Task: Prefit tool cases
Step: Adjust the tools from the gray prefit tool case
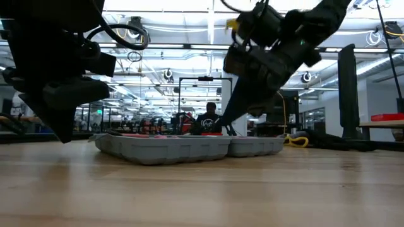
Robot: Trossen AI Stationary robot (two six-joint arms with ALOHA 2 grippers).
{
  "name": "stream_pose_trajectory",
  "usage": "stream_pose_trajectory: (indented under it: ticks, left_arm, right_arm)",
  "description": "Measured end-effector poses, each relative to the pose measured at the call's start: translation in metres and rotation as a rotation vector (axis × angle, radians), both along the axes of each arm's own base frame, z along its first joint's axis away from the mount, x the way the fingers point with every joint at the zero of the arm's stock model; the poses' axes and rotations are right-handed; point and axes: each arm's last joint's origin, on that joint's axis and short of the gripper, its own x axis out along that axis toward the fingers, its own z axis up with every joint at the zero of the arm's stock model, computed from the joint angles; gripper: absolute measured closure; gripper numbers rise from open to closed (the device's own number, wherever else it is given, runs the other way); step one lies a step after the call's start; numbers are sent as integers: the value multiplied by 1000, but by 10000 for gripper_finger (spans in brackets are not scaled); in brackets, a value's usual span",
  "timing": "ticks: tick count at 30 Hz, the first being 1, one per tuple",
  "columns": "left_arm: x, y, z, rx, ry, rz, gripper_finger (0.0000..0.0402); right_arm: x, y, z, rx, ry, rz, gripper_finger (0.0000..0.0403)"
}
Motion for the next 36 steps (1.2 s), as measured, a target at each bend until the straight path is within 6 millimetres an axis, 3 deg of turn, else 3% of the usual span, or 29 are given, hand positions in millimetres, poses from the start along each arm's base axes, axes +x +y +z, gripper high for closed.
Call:
stream_pose_trajectory:
  ticks: [3,7,10,14,17,21,24,26,29,33,36]
  left_arm:
    - [0,0,0,-4,-6,0,393]
    - [0,-1,0,-2,-4,-2,393]
    - [0,-1,0,-1,-5,-3,393]
    - [0,-1,0,-2,-7,-2,393]
    - [1,-1,0,-3,-9,-2,393]
    - [0,-1,0,-3,-10,1,393]
    - [0,-1,0,-3,-11,3,393]
    - [0,-1,0,-3,-11,2,393]
    - [0,-1,0,-2,-9,-2,393]
    - [0,-1,0,-2,-8,-2,393]
    - [0,-1,0,-2,-8,-2,393]
  right_arm:
    - [4,-3,-21,41,61,-26,403]
    - [8,-4,-29,57,65,-27,403]
    - [3,-4,-15,48,46,-22,403]
    - [-1,-4,25,10,-74,-11,402]
    - [-5,-5,33,-11,-79,-17,402]
    - [-4,-1,20,-33,-15,-38,402]
    - [-1,0,-13,-4,109,-40,403]
    - [4,0,-24,21,118,-39,403]
    - [6,-1,-30,43,130,-37,403]
    - [3,0,-13,30,123,-24,403]
    - [6,2,16,1,75,4,403]
